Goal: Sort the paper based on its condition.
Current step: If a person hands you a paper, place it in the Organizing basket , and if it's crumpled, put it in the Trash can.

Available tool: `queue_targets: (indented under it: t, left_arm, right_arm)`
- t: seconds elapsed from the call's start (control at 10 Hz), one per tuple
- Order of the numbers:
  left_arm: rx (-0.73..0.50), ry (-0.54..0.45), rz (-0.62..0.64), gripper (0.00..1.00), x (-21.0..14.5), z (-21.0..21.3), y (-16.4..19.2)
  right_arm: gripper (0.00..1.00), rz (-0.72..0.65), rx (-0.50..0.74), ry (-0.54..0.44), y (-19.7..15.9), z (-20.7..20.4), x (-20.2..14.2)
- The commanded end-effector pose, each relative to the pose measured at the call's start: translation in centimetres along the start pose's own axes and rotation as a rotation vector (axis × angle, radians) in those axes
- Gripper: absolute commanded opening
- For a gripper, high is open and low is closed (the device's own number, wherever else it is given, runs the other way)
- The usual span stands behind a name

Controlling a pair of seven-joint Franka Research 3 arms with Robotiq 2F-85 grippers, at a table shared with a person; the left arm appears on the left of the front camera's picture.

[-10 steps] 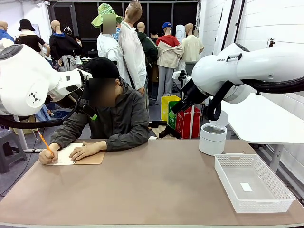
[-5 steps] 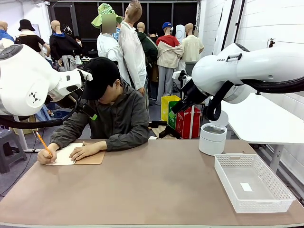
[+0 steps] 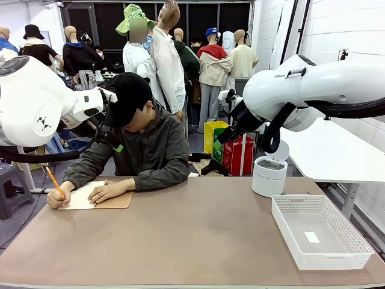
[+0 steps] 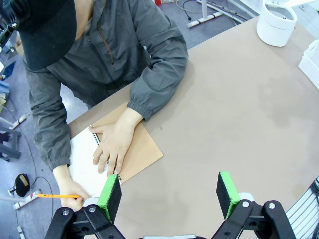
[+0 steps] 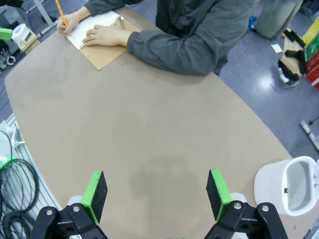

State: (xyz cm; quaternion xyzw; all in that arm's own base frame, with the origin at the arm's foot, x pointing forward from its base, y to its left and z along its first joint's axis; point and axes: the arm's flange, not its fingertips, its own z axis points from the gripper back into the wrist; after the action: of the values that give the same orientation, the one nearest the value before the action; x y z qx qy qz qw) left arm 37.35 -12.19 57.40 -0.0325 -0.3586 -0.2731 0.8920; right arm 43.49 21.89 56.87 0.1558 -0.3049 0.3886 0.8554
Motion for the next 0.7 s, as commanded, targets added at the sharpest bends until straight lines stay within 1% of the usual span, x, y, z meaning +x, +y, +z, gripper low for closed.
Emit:
queue_targets:
  t: [0.0, 0.6]
  left_arm:
    - [-0.001, -0.002, -0.001, 1.0, 0.0, 0.06, 0.09]
    - [-0.001, -0.002, -0.001, 1.0, 0.0, 0.06, 0.09]
  right_arm:
    - [1.0, -0.001, 0.001, 0.001, -0.03, -0.17, 0.02]
    - [1.0, -0.001, 0.001, 0.001, -0.03, -0.17, 0.02]
